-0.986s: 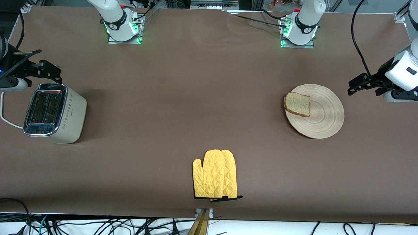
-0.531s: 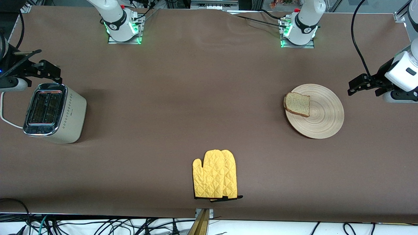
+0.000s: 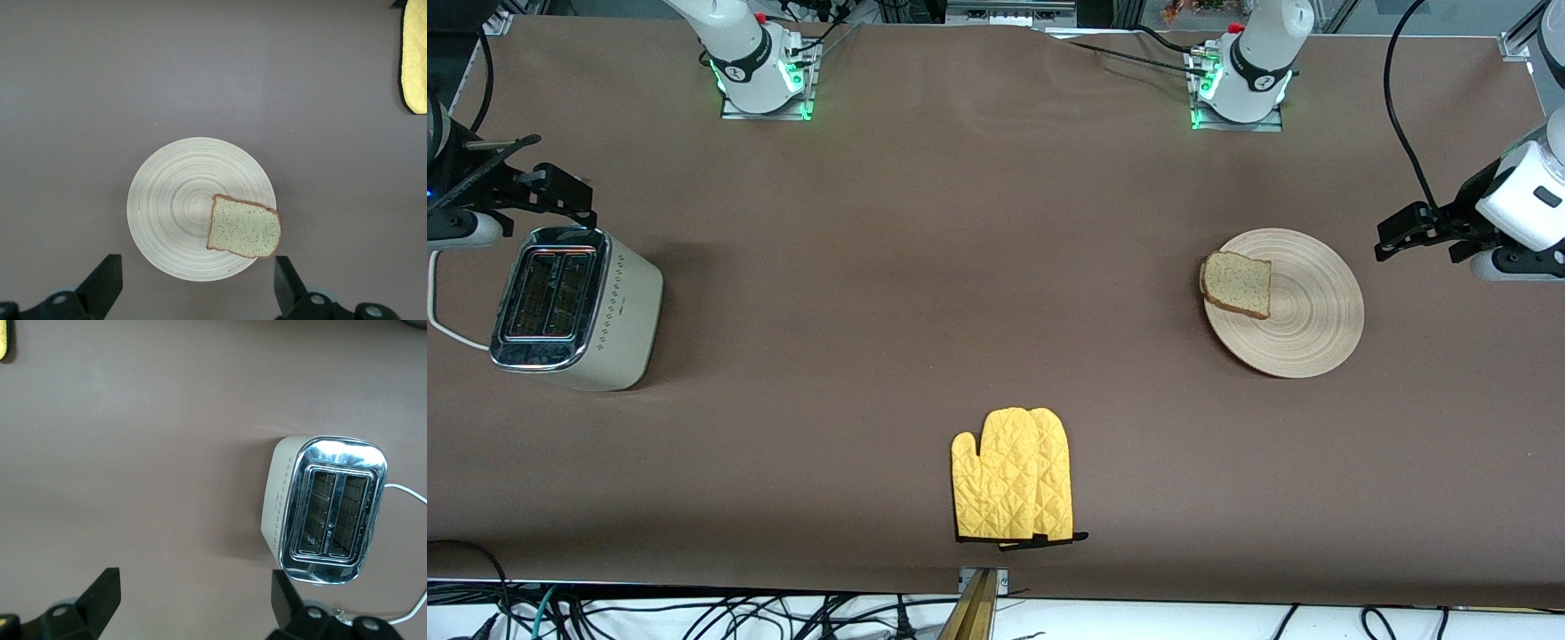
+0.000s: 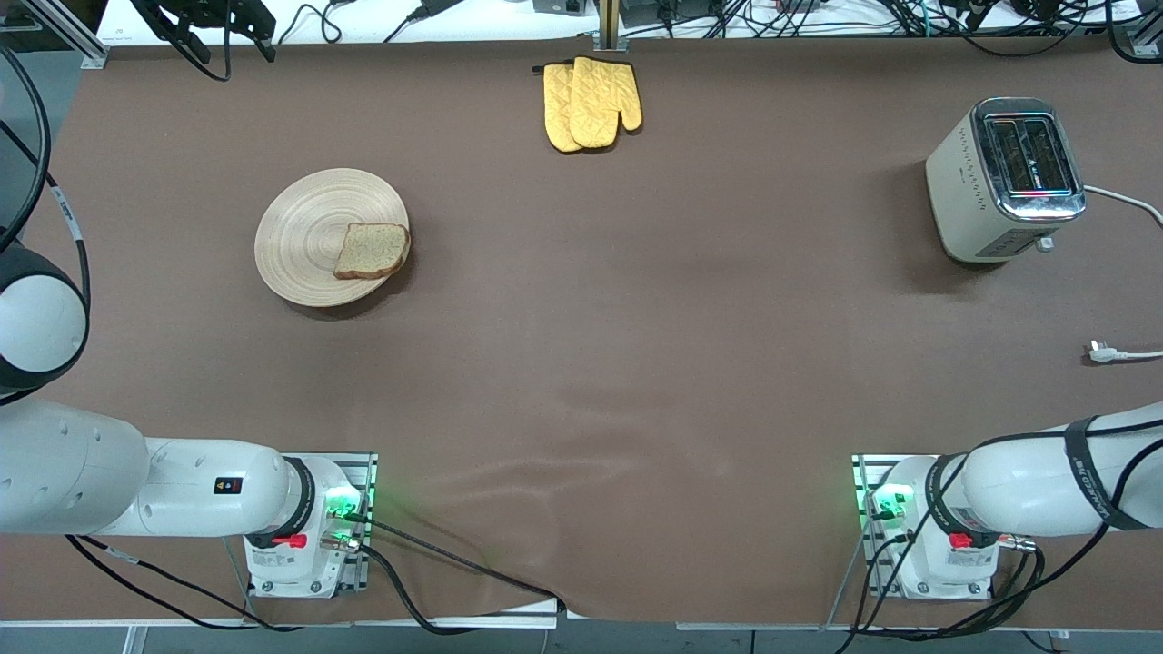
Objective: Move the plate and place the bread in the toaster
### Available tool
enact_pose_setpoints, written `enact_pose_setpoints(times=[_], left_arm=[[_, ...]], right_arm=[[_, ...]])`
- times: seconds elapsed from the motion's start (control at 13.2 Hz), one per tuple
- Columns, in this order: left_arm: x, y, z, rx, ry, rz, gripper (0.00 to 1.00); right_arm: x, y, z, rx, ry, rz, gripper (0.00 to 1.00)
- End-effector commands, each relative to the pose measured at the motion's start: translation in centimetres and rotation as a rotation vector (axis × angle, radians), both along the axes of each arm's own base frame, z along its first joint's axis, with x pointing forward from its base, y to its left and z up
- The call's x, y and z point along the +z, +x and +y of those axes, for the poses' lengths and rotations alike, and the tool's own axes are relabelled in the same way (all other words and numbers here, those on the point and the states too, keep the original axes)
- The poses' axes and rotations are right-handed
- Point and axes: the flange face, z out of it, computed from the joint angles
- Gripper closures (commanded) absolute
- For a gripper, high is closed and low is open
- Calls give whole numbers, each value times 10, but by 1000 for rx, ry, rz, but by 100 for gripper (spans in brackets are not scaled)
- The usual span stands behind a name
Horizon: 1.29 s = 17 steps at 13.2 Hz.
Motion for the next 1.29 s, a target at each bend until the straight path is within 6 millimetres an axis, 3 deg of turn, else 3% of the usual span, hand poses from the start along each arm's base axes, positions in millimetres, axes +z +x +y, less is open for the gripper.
enact_pose_setpoints(times=[0.0,0.3,0.53,0.99,1.21], left_arm=[[5,3,3,-4,19,-3,0],[3,4,7,1,15,0,0],[-17,11,45,16,-54,28,0],[-100,17,171,-25,-282,73,0],[-179,8,239,-26,-485,65,0]], right_arm=[[4,0,5,3,4,-5,0],[4,1,5,3,4,-11,0],[3,1,5,3,1,-3,0],[2,0,5,4,2,1,0],[4,0,1,-2,1,-3,0]])
